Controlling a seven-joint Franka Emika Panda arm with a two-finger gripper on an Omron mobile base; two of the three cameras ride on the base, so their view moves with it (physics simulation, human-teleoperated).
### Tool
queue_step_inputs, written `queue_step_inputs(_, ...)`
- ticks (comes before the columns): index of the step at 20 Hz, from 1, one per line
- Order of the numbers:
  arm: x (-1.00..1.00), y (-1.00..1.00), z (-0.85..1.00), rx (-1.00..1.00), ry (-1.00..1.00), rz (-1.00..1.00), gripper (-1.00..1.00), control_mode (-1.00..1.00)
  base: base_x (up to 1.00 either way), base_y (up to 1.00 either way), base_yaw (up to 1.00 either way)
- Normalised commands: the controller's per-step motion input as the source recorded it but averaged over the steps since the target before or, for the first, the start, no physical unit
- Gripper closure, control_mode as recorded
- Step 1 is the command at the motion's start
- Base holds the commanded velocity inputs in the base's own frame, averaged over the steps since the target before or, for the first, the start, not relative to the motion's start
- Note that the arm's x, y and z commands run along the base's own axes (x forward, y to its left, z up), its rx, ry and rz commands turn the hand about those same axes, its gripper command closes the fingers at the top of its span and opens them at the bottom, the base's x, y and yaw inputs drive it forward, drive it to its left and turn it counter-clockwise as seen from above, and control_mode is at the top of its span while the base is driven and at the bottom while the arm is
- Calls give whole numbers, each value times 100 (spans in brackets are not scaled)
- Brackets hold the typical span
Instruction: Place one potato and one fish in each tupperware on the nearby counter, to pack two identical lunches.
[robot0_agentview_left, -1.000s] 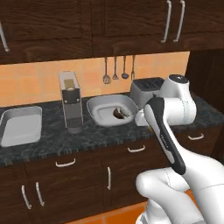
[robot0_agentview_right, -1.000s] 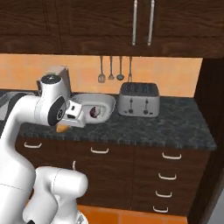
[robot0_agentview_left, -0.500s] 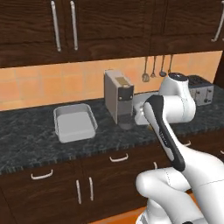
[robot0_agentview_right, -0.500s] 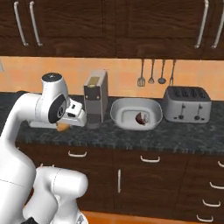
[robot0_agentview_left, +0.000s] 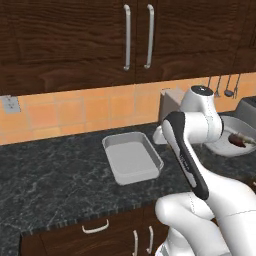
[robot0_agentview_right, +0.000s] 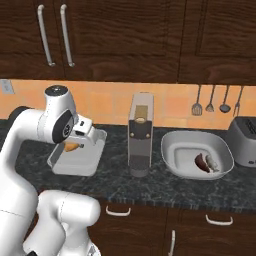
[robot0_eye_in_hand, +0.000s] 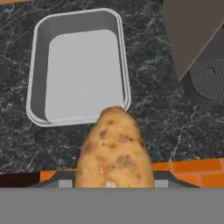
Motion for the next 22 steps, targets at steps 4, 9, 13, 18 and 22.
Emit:
queue_step_inputs(4,0,0,-25,3,8,0,100,-100,20,3,0)
queue_step_inputs(9,0,2,-100,11,25,0,100,-100,0,0,0)
queue_step_inputs(13,11,33,-100,2,12,0,100,-100,0,0,0)
queue_step_inputs(18,66,40,-52,-3,0,-1,100,-100,0,0,0)
queue_step_inputs(22,85,25,3,-3,7,0,100,-100,0,0,0)
